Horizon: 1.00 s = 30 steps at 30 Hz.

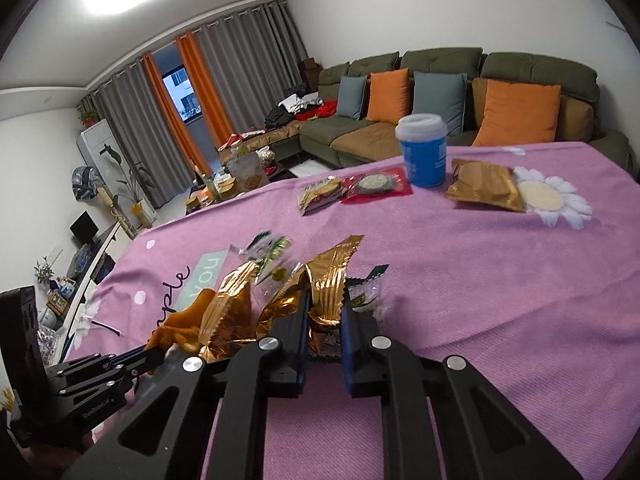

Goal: Collect trash
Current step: 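Grasp the orange peel with the left tool while the right tool grasps a gold wrapper, then carry the peel and gold wrapper to the bin and open both tools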

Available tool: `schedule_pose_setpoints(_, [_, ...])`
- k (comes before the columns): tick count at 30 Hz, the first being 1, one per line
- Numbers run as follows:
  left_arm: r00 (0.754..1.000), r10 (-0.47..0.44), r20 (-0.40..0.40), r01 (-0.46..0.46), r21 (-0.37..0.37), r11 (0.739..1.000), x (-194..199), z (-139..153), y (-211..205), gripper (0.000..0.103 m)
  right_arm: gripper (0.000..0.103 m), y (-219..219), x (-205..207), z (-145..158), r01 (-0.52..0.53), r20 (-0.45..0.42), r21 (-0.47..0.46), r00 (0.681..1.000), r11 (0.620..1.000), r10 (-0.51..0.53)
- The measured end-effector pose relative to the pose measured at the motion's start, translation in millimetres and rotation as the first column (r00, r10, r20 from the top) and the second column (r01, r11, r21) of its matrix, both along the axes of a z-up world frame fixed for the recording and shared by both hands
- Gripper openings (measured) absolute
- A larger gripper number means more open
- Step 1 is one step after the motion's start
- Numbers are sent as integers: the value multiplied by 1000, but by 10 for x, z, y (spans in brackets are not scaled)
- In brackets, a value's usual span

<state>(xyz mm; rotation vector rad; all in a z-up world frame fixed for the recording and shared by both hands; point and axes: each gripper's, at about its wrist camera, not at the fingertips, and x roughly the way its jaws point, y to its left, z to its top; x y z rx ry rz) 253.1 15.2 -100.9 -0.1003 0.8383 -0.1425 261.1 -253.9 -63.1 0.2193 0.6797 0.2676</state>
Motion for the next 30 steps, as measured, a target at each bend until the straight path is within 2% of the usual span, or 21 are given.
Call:
schedule_pose_setpoints(3, [1000, -5, 15, 6, -32, 999, -119, 41, 12, 11, 11, -24, -85, 90, 15, 30, -7, 999, 1000, -15])
schedule_pose_setpoints(9, [994, 17, 105, -13, -37, 999, -455, 253, 61, 11, 11, 10, -307, 329, 25, 110, -42, 994, 999, -20])
schedule_pose_setpoints(16, [974, 89, 211, -83, -35, 996, -859, 552, 294, 11, 11, 197, -619, 586, -17, 191, -63, 981, 998, 29])
schedule_pose_setpoints(20, [953, 139, 268, -135, -32, 990, -1120, 737, 487, 12, 11, 400, -790, 694, -72, 227, -71, 970, 995, 86])
schedule_pose_setpoints(23, [929, 189, 319, -190, -27, 981, -1390, 885, 677, 12, 11, 607, -919, 780, -126, 254, -74, 957, 989, 141])
schedule_pose_setpoints(30, [872, 301, 387, -311, -38, 950, -1964, 1115, 1132, 12, 11, 1153, -1197, 955, -266, 311, -97, 907, 959, 283])
